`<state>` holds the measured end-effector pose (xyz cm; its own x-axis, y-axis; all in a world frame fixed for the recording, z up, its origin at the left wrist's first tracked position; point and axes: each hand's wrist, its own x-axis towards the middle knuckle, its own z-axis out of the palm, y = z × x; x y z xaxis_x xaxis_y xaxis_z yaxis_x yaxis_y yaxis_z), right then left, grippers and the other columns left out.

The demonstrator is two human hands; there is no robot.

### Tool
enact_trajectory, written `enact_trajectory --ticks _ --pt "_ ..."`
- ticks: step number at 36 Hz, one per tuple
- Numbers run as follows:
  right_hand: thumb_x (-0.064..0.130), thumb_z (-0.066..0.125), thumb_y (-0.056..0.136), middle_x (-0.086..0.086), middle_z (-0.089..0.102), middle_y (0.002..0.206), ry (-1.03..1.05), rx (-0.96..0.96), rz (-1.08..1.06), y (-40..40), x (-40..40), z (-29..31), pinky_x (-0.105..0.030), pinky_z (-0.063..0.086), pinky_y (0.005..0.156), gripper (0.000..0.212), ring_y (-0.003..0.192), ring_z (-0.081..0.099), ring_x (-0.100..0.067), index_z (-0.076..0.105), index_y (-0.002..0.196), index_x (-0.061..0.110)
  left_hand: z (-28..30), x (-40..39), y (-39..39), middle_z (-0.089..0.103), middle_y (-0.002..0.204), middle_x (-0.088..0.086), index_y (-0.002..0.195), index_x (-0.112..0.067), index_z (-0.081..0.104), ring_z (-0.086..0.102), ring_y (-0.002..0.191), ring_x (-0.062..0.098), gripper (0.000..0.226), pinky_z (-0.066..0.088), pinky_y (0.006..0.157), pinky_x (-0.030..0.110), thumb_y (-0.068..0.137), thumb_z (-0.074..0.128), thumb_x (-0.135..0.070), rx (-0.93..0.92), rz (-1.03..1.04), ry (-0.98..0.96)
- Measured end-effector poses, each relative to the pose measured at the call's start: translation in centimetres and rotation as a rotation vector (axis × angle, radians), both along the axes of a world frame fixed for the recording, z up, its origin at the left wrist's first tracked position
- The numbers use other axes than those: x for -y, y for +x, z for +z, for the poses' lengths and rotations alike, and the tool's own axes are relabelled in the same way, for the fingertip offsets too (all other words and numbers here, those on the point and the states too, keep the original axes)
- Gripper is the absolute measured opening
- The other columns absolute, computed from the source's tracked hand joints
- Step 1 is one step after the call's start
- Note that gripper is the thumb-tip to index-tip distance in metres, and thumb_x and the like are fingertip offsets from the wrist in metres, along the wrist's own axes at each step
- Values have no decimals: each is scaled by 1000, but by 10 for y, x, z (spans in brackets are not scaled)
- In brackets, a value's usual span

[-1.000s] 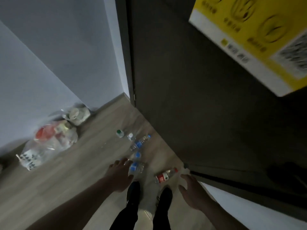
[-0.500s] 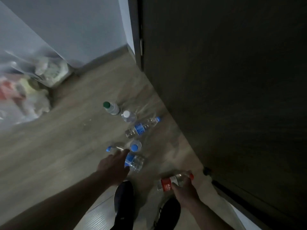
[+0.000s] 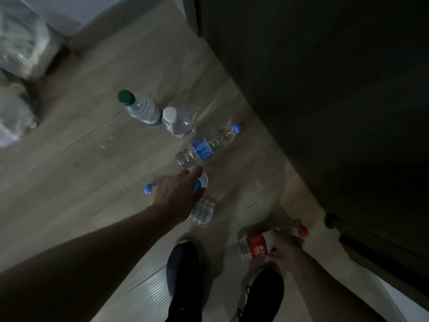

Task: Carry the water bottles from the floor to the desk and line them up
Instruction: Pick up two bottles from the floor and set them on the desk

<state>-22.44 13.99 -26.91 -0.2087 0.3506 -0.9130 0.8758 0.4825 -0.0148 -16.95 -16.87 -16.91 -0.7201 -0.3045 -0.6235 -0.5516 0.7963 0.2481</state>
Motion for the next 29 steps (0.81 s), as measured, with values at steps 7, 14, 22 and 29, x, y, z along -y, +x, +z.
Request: enact_trajectory --ticks 7,14,22,29 --pt "27 92 67 -19 55 140 16 -246 241 1 31 40 -40 50 99 93 125 57 -37 46 144 3 18 1 2 65 112 2 124 -27 42 62 78 15 36 57 68 32 95 62 -34 -2 48 25" --pt "27 92 64 8 67 104 -181 -499 564 3 61 171 -29 51 82 56 96 66 -16 59 110 25 130 -12 20 66 112 1 125 -25 43 63 84 17 37 57 70 33 95 61 -35 -39 149 65" --pt "22 89 62 20 69 100 -391 -512 757 -6 83 412 -20 54 72 54 92 65 2 59 102 42 333 -17 61 64 116 -3 123 -31 42 67 86 22 33 58 71 38 95 58 -40 -28 261 118" --pt "49 87 56 18 69 118 -506 -540 828 -6 79 621 -24 55 90 65 110 64 0 65 116 39 536 -13 120 66 111 -4 114 -28 43 67 82 29 28 49 62 34 94 57 -42 -129 288 112"
